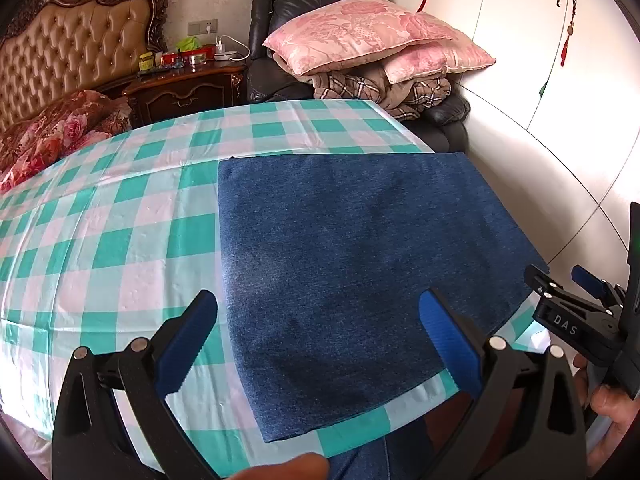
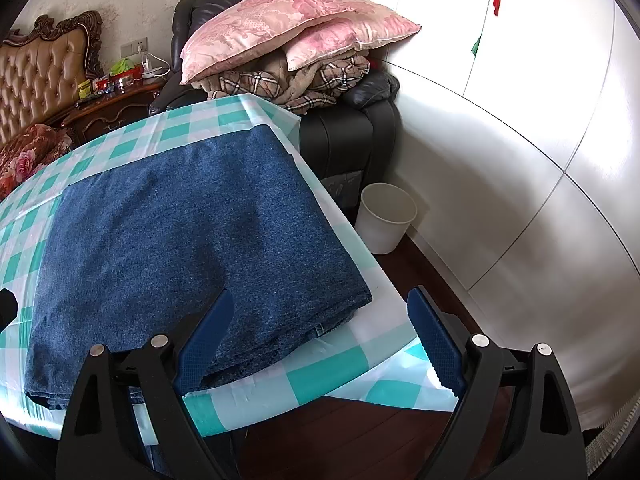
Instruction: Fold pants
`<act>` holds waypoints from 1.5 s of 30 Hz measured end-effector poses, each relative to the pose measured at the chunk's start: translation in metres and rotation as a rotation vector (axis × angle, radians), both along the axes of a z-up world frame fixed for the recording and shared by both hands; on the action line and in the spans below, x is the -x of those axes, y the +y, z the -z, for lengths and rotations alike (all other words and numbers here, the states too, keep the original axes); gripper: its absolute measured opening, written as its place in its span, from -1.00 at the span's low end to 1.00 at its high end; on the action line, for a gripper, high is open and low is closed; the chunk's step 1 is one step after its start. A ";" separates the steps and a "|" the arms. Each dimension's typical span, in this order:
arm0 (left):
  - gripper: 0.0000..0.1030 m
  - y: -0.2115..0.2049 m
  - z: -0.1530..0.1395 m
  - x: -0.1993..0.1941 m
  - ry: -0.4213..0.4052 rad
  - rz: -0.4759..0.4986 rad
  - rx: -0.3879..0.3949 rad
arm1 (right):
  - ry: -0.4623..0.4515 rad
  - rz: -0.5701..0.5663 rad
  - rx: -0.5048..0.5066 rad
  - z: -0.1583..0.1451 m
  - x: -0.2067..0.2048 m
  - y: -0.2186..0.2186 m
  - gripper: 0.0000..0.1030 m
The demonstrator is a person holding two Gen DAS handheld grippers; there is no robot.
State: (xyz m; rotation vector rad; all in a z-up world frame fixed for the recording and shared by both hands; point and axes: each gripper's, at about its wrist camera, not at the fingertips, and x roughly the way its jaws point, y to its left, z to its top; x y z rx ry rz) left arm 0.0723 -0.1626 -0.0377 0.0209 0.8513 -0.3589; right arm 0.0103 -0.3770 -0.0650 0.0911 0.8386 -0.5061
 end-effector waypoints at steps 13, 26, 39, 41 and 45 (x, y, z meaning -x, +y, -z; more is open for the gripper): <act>0.96 0.000 0.003 0.000 0.003 -0.002 -0.004 | 0.003 -0.001 -0.001 0.003 0.001 -0.001 0.66; 0.96 0.003 0.006 -0.001 0.007 -0.002 -0.008 | 0.006 0.000 -0.002 0.003 0.002 -0.002 0.66; 0.96 0.003 0.007 -0.002 0.010 0.001 -0.010 | 0.006 -0.001 -0.002 0.003 0.002 -0.002 0.66; 0.96 0.002 0.008 -0.001 0.010 0.001 -0.011 | 0.005 0.001 -0.002 0.003 0.002 -0.002 0.66; 0.96 0.002 0.008 -0.001 0.010 0.002 -0.010 | 0.005 0.000 -0.001 0.003 0.002 -0.002 0.66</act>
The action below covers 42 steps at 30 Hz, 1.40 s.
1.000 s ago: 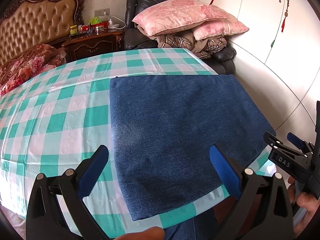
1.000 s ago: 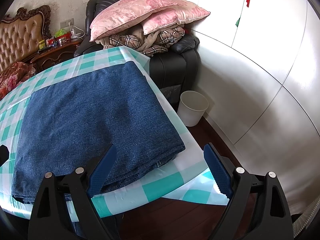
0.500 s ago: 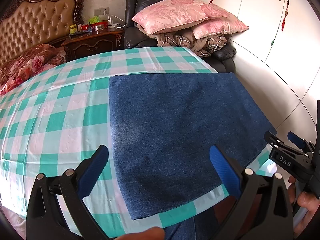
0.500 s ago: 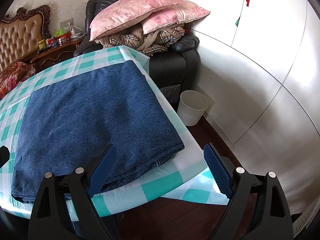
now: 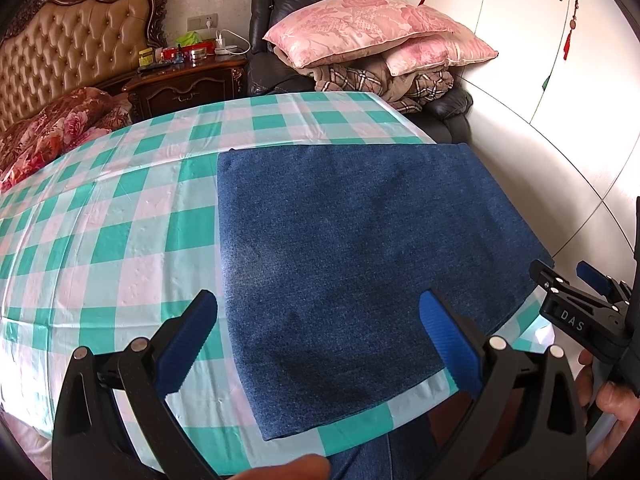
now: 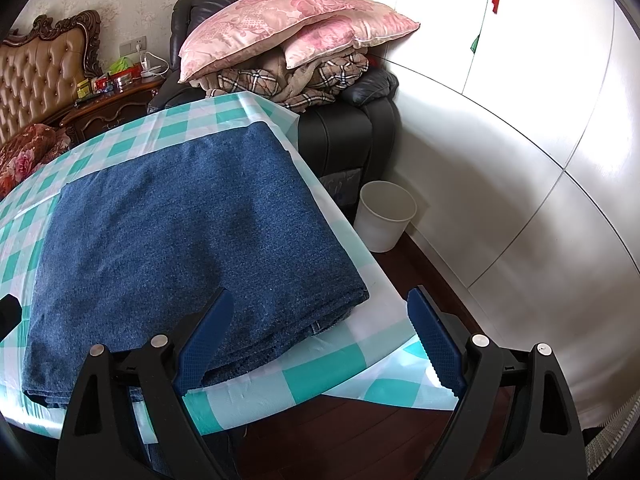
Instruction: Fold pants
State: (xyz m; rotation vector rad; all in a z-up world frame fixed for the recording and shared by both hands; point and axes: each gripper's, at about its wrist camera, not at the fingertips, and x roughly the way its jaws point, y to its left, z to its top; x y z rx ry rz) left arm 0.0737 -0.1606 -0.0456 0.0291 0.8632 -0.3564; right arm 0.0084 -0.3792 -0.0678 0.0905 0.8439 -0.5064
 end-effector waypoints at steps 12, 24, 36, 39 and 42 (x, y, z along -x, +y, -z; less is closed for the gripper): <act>0.97 0.001 -0.009 -0.006 -0.041 -0.041 0.001 | 0.011 -0.025 0.067 -0.014 -0.007 0.024 0.66; 0.97 -0.004 -0.033 0.015 -0.110 0.011 0.005 | -0.003 -0.050 0.069 -0.021 -0.001 0.037 0.66; 0.97 0.004 -0.033 0.018 -0.114 -0.026 -0.026 | -0.002 -0.070 0.064 -0.021 -0.001 0.046 0.66; 0.97 0.008 -0.033 0.019 -0.123 -0.035 -0.018 | 0.001 -0.080 0.067 -0.021 -0.002 0.049 0.66; 0.97 0.010 -0.032 0.020 -0.117 -0.051 -0.004 | 0.003 -0.081 0.068 -0.021 -0.002 0.051 0.66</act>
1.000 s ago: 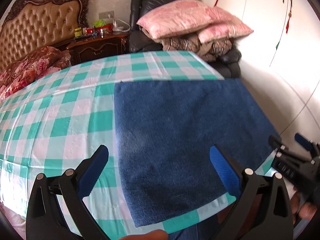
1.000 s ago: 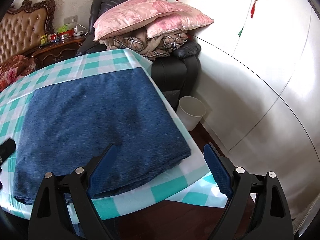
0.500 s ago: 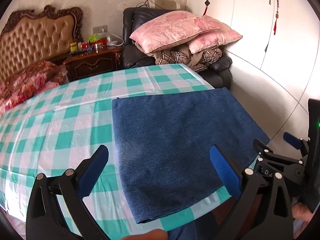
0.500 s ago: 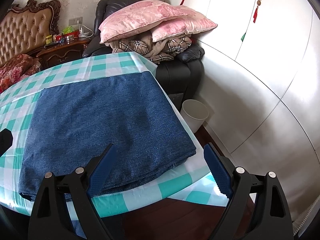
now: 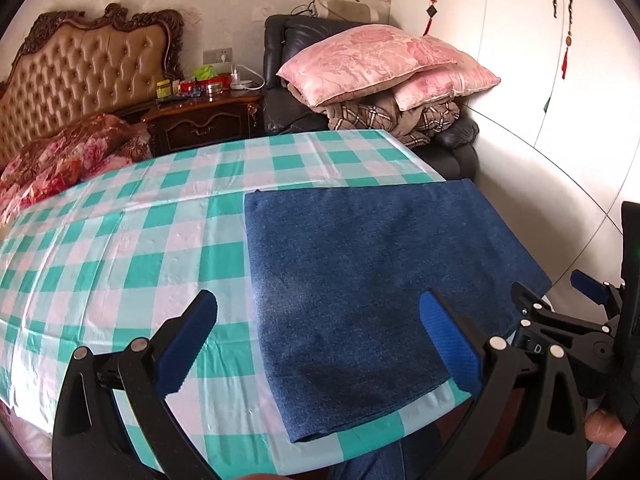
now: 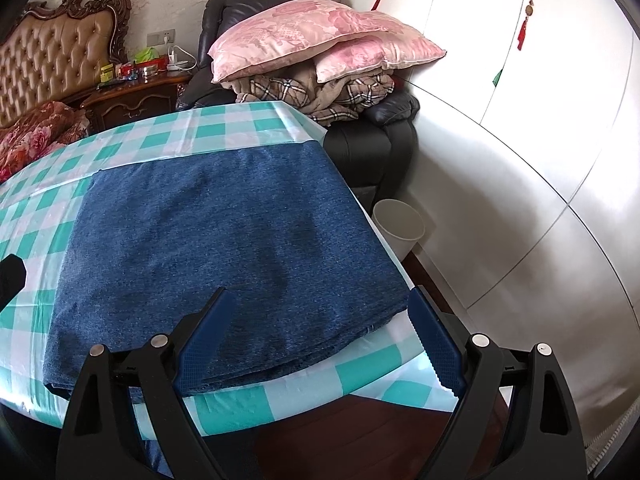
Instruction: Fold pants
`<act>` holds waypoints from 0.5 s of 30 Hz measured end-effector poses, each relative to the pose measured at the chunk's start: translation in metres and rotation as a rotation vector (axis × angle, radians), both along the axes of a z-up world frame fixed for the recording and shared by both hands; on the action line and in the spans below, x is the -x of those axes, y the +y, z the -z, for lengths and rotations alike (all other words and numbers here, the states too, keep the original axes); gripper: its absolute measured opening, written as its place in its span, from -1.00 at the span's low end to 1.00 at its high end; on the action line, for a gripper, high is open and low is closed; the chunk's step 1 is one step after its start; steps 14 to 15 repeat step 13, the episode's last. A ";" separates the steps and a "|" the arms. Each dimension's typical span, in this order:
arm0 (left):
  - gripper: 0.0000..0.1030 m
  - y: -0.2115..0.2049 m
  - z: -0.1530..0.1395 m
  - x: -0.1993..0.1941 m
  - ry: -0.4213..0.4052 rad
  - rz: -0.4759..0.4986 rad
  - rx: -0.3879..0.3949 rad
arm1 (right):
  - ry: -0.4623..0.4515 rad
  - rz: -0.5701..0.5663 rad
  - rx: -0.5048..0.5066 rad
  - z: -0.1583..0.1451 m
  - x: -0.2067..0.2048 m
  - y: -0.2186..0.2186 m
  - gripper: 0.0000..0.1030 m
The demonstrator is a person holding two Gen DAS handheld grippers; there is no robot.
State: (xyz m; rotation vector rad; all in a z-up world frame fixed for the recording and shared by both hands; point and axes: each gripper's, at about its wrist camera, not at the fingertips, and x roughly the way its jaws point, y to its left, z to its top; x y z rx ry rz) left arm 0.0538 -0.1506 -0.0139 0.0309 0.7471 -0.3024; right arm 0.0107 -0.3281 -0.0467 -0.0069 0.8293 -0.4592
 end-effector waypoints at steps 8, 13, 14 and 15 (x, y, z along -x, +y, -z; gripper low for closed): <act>0.96 -0.009 0.002 0.003 -0.006 0.029 -0.030 | 0.007 -0.004 0.003 0.000 -0.004 0.002 0.66; 0.97 -0.016 0.003 0.007 -0.010 0.072 -0.036 | 0.006 -0.006 0.003 0.001 -0.004 0.003 0.66; 0.97 -0.016 0.003 0.007 -0.010 0.072 -0.036 | 0.006 -0.006 0.003 0.001 -0.004 0.003 0.66; 0.97 -0.016 0.003 0.007 -0.010 0.072 -0.036 | 0.006 -0.006 0.003 0.001 -0.004 0.003 0.66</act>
